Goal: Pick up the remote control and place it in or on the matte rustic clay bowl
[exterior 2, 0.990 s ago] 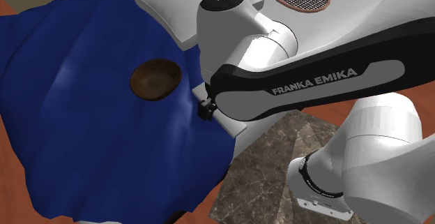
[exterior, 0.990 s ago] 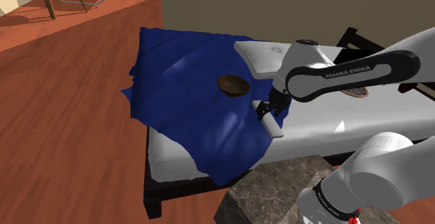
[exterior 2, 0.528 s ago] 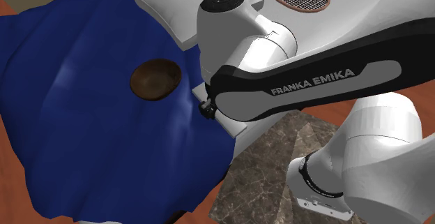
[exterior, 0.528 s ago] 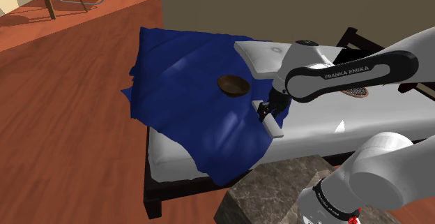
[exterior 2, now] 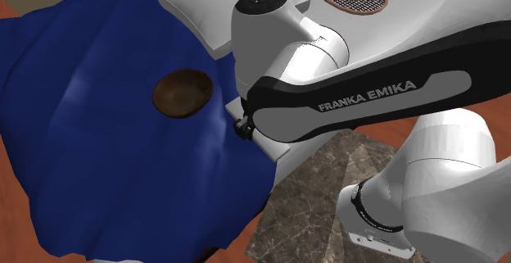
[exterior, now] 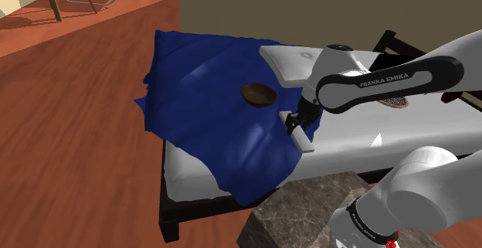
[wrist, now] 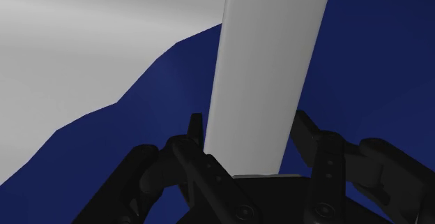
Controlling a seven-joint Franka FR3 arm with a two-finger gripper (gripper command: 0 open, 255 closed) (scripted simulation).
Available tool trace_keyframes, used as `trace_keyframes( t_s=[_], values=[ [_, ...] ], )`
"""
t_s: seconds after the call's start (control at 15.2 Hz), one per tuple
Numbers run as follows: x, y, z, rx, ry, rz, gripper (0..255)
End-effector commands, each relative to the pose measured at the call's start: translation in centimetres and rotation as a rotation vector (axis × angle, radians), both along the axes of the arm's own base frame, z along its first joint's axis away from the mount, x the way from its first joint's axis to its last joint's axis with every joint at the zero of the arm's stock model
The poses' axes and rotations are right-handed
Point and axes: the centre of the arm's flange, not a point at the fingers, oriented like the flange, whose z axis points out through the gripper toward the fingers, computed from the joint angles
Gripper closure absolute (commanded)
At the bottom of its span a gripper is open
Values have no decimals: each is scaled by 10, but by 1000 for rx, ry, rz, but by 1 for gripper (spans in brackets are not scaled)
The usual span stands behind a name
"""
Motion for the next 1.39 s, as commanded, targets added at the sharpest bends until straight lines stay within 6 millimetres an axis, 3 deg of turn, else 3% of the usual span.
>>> trace_keyframes(
  t_s=[0.0, 1.32],
  values=[
    [0, 0, 0, 0, 1, 1, 255],
    [0, 0, 105, 0, 1, 1, 255]
  ],
)
